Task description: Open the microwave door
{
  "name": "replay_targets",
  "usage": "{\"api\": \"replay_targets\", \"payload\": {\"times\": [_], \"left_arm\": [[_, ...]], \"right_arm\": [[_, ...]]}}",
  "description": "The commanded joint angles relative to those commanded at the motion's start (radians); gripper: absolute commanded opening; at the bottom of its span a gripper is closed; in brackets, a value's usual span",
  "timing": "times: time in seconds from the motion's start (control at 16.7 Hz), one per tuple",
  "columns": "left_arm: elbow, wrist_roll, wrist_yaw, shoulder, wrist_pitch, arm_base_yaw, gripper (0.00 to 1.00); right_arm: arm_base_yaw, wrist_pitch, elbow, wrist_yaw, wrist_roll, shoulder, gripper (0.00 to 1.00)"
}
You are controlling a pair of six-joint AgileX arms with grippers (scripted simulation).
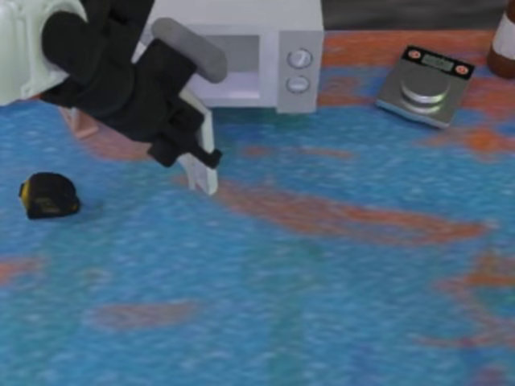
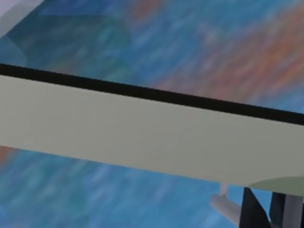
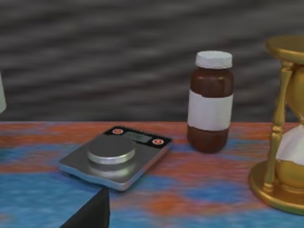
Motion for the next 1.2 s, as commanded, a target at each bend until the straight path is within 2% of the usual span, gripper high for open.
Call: {"api": "replay_targets", "payload": {"times": [0.9, 1.2], "left_arm": [[0.000, 0.000, 0.000, 0.000, 0.000, 0.000, 0.00], [-0.012, 0.055, 0.031, -0.007, -0.014, 0.019, 0.00]], "right_arm": [[0.000, 0.000, 0.000, 0.000, 0.000, 0.000, 1.00], [0.000, 0.000, 0.000, 0.000, 0.000, 0.000, 1.00]]}}
